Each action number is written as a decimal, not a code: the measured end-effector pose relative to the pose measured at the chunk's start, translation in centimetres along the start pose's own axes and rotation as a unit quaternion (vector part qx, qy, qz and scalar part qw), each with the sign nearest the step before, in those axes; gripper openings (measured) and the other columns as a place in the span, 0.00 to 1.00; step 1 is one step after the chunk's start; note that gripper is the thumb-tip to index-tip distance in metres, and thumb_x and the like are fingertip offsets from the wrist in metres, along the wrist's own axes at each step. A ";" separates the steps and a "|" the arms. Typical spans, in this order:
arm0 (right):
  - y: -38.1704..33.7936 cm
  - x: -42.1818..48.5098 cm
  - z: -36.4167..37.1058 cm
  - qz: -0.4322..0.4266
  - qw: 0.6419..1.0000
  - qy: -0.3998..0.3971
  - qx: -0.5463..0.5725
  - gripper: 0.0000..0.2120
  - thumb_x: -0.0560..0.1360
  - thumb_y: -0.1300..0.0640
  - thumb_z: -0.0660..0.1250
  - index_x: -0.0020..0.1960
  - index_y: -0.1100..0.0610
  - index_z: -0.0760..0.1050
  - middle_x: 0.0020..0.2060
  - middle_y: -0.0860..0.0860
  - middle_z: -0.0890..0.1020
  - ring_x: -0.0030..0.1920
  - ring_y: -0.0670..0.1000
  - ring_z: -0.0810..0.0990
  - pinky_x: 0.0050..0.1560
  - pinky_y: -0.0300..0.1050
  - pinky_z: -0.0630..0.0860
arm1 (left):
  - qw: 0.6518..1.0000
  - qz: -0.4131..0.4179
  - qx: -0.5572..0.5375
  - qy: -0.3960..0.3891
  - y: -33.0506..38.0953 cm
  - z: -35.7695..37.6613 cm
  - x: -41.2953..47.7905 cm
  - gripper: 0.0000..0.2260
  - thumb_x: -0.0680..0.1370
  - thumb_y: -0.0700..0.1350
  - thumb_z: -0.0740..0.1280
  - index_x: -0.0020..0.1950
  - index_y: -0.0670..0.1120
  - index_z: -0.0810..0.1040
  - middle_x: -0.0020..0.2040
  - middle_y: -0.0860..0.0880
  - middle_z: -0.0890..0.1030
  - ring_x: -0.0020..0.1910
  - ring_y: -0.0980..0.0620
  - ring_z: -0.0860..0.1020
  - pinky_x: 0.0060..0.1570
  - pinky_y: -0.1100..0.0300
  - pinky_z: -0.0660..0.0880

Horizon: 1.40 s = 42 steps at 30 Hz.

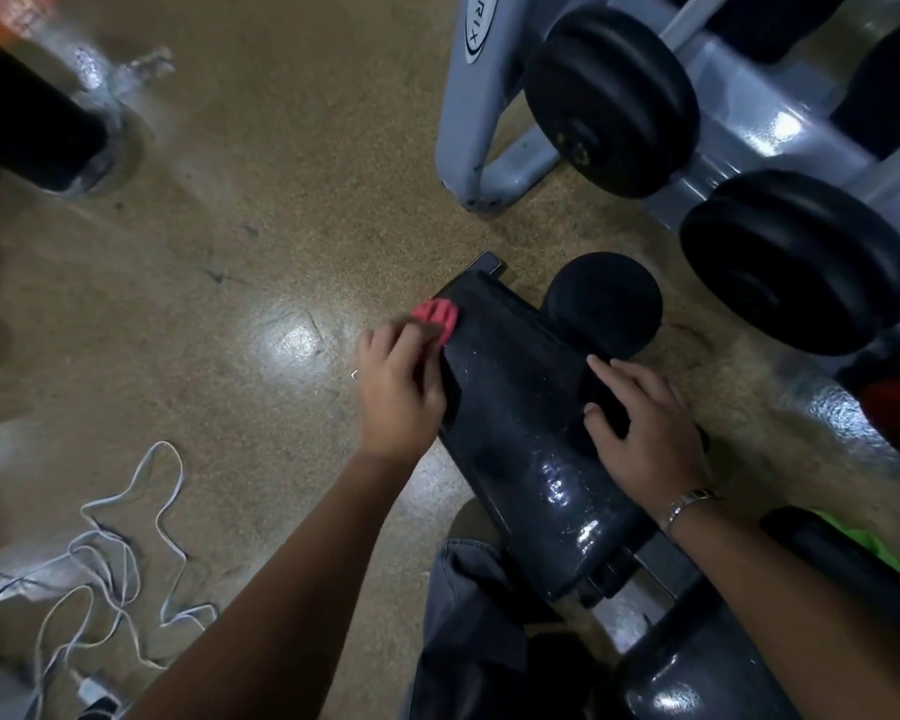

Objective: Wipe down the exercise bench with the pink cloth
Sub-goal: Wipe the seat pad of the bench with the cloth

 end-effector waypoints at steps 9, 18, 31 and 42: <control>-0.1 0.0 0.1 0.004 1.000 0.006 -0.001 0.25 0.78 0.52 0.68 0.74 0.46 0.71 0.68 0.48 0.75 0.66 0.53 0.71 0.60 0.56 0.76 | 0.999 -0.041 0.004 0.019 0.9 0.4 2.8 0.09 0.81 0.39 0.67 0.57 0.45 0.84 0.55 0.50 0.84 0.53 0.52 0.73 0.56 0.53 0.72; 0.0 -0.1 -0.1 0.012 1.000 -0.001 -0.001 0.25 0.78 0.51 0.67 0.74 0.44 0.70 0.69 0.46 0.74 0.67 0.52 0.69 0.63 0.54 0.74 | 0.998 -0.014 0.046 -0.040 0.1 0.2 5.3 0.09 0.83 0.41 0.67 0.60 0.46 0.86 0.56 0.50 0.87 0.53 0.46 0.79 0.57 0.60 0.68; -0.2 0.1 -0.9 0.028 1.000 -0.004 0.012 0.24 0.77 0.52 0.69 0.73 0.43 0.73 0.67 0.42 0.75 0.66 0.47 0.70 0.61 0.47 0.73 | 0.990 0.099 0.034 -0.093 4.5 3.8 6.2 0.14 0.80 0.36 0.67 0.62 0.47 0.85 0.61 0.49 0.84 0.55 0.44 0.77 0.58 0.60 0.68; -0.4 0.1 -0.9 0.021 1.000 -0.004 0.023 0.24 0.78 0.53 0.68 0.73 0.45 0.72 0.69 0.45 0.75 0.68 0.49 0.69 0.64 0.48 0.73 | 0.986 0.101 0.093 -0.094 4.9 3.5 6.3 0.15 0.81 0.43 0.65 0.65 0.52 0.84 0.63 0.54 0.83 0.56 0.43 0.75 0.60 0.51 0.69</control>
Point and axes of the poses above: each hand's wrist, its own x-axis towards the middle knuckle, its own z-axis out of the palm, y = z × x, the point moved 9 cm from there along x, towards the middle knuckle
